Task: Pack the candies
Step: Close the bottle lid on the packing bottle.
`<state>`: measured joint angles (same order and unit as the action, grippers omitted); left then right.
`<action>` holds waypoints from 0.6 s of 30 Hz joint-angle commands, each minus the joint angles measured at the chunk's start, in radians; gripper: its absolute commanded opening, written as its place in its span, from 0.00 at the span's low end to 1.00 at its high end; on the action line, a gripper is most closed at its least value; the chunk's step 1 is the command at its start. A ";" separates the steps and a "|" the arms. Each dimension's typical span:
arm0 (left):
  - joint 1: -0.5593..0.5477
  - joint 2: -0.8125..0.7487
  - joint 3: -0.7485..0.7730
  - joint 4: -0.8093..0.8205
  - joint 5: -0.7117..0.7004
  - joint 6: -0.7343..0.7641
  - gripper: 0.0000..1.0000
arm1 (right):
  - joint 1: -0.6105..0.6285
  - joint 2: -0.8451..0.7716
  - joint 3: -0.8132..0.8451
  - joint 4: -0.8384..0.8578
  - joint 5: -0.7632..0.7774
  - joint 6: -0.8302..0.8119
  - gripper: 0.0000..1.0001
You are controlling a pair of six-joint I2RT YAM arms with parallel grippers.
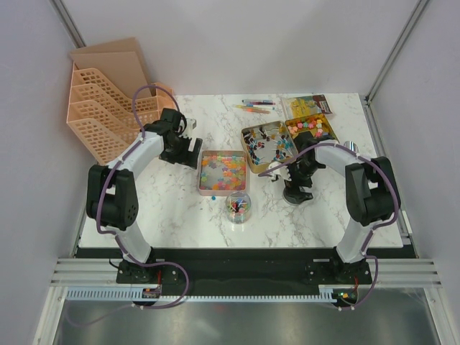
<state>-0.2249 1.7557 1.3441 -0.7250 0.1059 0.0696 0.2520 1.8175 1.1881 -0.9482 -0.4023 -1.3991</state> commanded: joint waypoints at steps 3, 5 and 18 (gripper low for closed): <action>0.002 -0.001 0.038 0.010 -0.011 0.018 0.97 | 0.013 -0.060 -0.027 0.011 -0.030 0.000 0.98; 0.002 0.002 0.043 0.010 -0.008 0.013 0.97 | 0.020 -0.075 -0.036 0.012 -0.024 -0.003 0.98; 0.004 0.002 0.044 0.010 -0.008 0.013 0.97 | 0.061 -0.124 -0.177 0.178 0.056 0.051 0.98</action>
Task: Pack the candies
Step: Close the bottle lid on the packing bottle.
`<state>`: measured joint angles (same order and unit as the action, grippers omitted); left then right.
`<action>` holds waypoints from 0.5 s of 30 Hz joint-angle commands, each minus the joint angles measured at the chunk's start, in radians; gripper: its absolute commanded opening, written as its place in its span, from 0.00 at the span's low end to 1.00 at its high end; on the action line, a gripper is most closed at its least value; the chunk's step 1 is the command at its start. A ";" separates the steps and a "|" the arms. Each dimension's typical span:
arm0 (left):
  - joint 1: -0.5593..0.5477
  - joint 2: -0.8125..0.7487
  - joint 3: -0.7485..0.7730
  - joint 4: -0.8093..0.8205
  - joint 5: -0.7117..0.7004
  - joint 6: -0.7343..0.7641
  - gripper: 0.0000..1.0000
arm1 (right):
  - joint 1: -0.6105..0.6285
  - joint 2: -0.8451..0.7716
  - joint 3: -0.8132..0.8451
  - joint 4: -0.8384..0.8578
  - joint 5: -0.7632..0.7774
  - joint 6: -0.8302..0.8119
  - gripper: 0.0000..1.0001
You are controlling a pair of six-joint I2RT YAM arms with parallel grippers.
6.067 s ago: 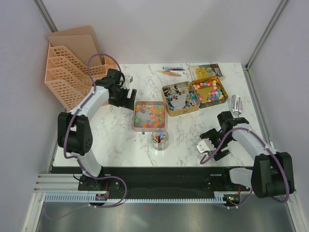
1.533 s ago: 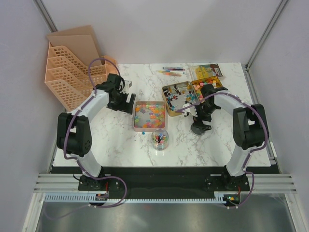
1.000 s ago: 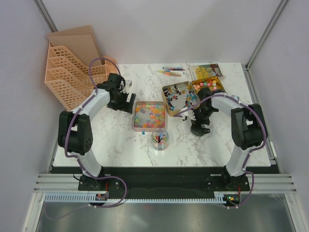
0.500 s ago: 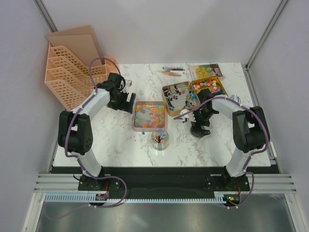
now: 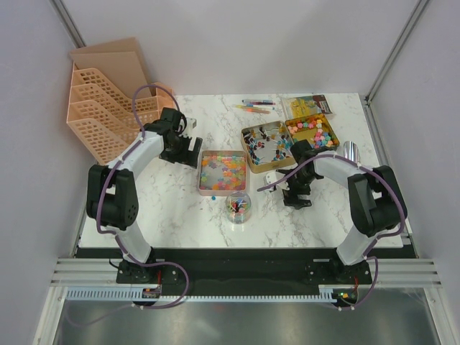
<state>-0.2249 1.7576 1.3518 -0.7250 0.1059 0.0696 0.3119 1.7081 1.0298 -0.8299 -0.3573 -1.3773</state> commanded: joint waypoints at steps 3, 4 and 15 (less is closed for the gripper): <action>0.002 0.000 0.038 0.009 -0.008 0.013 0.97 | 0.000 -0.027 -0.028 0.084 0.020 0.030 0.98; 0.002 0.002 0.038 0.009 -0.008 0.015 0.97 | 0.001 -0.028 -0.027 0.086 0.026 0.030 0.98; 0.004 0.040 0.070 0.013 0.002 0.021 0.97 | 0.051 -0.166 0.180 -0.136 0.009 -0.003 0.93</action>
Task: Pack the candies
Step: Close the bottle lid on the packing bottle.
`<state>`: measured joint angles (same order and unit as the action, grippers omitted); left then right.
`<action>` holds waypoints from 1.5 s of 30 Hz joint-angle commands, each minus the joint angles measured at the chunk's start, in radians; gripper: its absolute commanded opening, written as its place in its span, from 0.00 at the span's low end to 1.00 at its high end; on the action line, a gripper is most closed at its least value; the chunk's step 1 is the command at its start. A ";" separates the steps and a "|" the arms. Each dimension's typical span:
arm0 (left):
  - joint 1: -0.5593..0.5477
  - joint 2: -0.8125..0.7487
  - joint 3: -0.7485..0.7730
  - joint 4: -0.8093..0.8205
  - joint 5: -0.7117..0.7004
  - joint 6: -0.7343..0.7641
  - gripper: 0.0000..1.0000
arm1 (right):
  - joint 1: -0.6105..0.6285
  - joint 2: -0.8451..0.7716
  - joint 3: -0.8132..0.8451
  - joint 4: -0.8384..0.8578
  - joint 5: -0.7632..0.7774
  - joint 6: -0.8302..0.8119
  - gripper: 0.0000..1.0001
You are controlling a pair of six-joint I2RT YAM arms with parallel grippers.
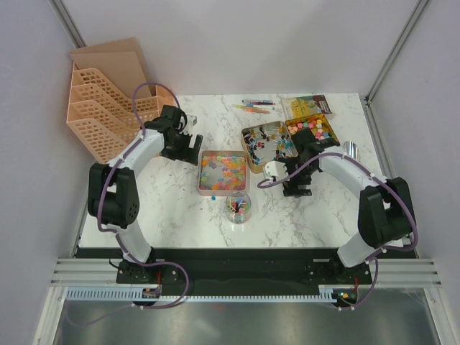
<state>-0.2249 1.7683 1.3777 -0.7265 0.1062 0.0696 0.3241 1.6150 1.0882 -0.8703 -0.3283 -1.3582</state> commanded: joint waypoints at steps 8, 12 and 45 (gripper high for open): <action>0.078 0.028 0.052 0.065 -0.011 -0.001 1.00 | 0.242 -0.041 0.369 -0.180 -0.017 0.034 0.95; 0.137 -0.012 0.031 0.062 0.001 -0.051 1.00 | 0.377 0.006 0.420 -0.202 0.008 0.041 0.94; 0.182 -0.173 -0.134 0.056 0.030 -0.090 1.00 | 0.616 0.306 0.634 -0.400 0.009 0.045 0.96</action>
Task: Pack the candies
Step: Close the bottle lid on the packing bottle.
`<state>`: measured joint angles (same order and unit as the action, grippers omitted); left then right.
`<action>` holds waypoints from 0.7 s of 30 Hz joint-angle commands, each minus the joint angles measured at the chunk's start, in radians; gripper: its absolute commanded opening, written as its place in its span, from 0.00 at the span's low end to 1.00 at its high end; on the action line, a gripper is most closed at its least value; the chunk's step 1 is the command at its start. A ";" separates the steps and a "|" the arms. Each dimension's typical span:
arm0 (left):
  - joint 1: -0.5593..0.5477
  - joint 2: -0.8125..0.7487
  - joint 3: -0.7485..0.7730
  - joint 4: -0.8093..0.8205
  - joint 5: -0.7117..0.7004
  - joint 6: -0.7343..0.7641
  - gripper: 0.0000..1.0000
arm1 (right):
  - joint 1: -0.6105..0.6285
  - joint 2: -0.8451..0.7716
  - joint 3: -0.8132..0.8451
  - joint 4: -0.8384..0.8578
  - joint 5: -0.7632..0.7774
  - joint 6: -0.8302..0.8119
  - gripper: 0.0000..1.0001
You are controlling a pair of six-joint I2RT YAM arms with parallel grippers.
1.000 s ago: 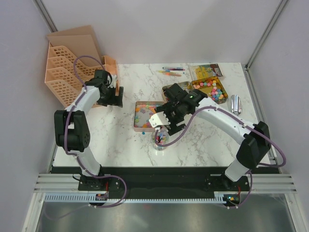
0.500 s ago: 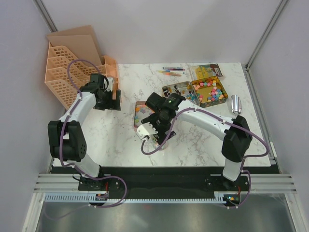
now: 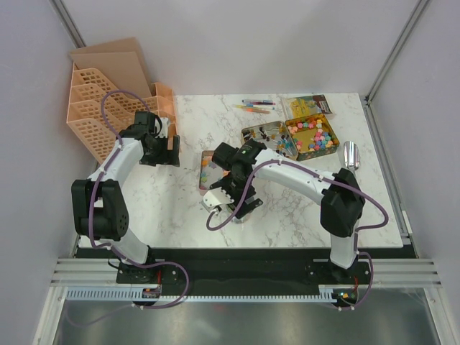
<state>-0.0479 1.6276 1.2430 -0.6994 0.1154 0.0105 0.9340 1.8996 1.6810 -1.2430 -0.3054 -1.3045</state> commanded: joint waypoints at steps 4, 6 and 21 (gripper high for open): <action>0.005 -0.029 -0.005 0.032 0.024 -0.030 1.00 | 0.006 0.024 0.049 -0.013 -0.015 -0.010 0.96; 0.005 -0.028 -0.007 0.035 0.024 -0.032 1.00 | 0.008 0.029 0.052 -0.007 -0.018 -0.012 0.96; 0.006 -0.029 -0.014 0.037 0.027 -0.030 1.00 | 0.023 0.059 0.097 -0.024 -0.041 -0.027 0.97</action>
<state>-0.0471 1.6276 1.2362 -0.6926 0.1234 0.0059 0.9474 1.9480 1.7363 -1.2484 -0.3099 -1.3102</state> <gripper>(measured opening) 0.994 0.968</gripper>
